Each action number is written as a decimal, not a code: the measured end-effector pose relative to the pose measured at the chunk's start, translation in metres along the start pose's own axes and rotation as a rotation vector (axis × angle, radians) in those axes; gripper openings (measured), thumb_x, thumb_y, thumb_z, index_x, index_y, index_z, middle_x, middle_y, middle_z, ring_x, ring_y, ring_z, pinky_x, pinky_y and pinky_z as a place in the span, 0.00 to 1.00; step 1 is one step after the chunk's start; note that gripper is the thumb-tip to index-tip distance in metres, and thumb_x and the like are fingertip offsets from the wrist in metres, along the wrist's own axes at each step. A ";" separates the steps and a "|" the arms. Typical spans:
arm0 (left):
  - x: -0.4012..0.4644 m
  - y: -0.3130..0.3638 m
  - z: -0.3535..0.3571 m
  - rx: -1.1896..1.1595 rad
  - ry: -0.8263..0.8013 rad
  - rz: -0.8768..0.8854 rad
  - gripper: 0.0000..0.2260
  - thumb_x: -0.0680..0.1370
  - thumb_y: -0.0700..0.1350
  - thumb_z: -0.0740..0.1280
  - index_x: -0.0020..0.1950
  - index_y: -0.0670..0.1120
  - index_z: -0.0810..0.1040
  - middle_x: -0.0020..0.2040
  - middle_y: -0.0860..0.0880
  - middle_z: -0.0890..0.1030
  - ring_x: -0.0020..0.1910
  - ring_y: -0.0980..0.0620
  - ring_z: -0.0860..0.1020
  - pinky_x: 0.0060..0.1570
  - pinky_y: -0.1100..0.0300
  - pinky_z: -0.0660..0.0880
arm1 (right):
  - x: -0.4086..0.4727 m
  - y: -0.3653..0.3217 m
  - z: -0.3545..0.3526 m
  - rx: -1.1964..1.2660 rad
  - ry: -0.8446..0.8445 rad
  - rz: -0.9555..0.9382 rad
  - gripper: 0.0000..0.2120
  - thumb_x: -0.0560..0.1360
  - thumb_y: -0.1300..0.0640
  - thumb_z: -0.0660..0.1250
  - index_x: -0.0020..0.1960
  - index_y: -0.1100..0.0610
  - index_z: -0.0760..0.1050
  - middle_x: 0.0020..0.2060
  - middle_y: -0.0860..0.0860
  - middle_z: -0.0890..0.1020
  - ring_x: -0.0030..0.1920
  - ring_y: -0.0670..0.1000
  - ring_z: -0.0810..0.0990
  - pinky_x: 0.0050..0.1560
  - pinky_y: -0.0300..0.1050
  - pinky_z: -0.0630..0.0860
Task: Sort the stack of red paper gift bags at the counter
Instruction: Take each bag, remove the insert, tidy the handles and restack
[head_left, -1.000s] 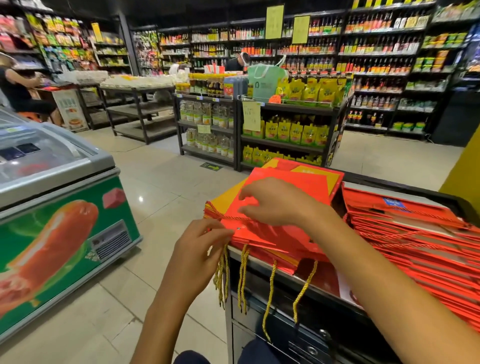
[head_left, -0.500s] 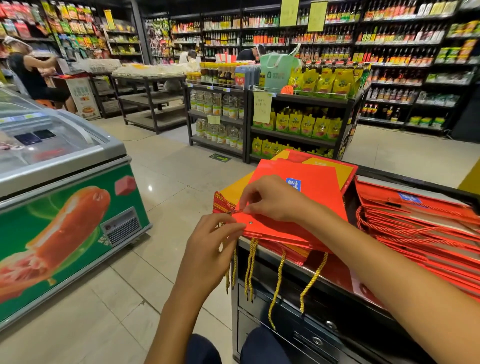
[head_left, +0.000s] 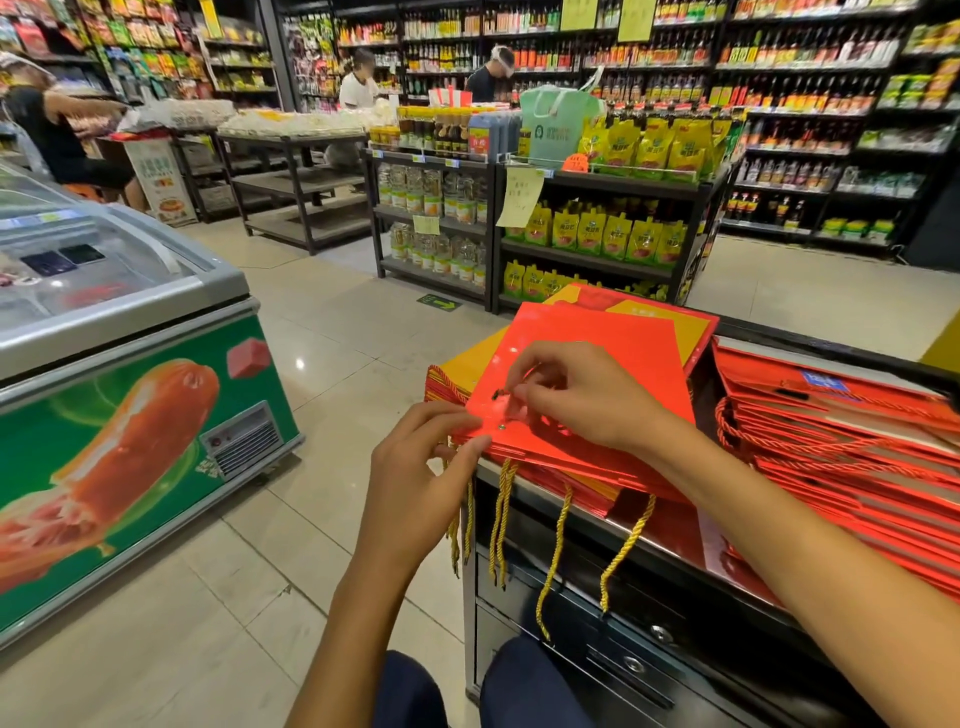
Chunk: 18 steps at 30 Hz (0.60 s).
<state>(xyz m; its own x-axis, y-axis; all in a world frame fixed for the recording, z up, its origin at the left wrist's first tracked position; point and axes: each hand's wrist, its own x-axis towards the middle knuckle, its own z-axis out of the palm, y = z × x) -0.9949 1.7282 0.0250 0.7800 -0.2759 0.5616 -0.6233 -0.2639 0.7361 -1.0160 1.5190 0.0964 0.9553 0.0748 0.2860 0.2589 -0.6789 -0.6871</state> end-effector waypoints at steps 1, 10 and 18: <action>0.000 0.000 0.000 0.000 0.005 -0.005 0.06 0.78 0.45 0.74 0.55 0.48 0.87 0.55 0.55 0.81 0.56 0.58 0.79 0.49 0.71 0.75 | -0.001 -0.001 0.000 0.091 0.002 0.032 0.09 0.78 0.69 0.66 0.53 0.60 0.81 0.33 0.49 0.86 0.36 0.48 0.84 0.39 0.42 0.78; 0.000 -0.002 0.000 0.009 0.010 0.014 0.07 0.79 0.45 0.74 0.55 0.47 0.87 0.55 0.54 0.82 0.57 0.57 0.80 0.49 0.72 0.75 | 0.007 0.002 -0.002 -0.054 -0.102 0.073 0.06 0.75 0.61 0.75 0.51 0.54 0.88 0.38 0.47 0.87 0.37 0.43 0.82 0.37 0.35 0.73; 0.002 -0.005 -0.003 0.050 0.009 0.081 0.07 0.79 0.46 0.74 0.55 0.48 0.87 0.54 0.54 0.83 0.55 0.57 0.81 0.49 0.65 0.79 | 0.006 0.000 -0.005 -0.122 -0.093 0.018 0.01 0.75 0.58 0.76 0.45 0.54 0.87 0.38 0.47 0.87 0.40 0.45 0.83 0.41 0.38 0.76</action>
<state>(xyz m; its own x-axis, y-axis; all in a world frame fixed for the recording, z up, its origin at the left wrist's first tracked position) -0.9899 1.7316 0.0232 0.7273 -0.2900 0.6220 -0.6861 -0.2865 0.6687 -1.0111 1.5159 0.1017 0.9701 0.1259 0.2073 0.2281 -0.7642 -0.6033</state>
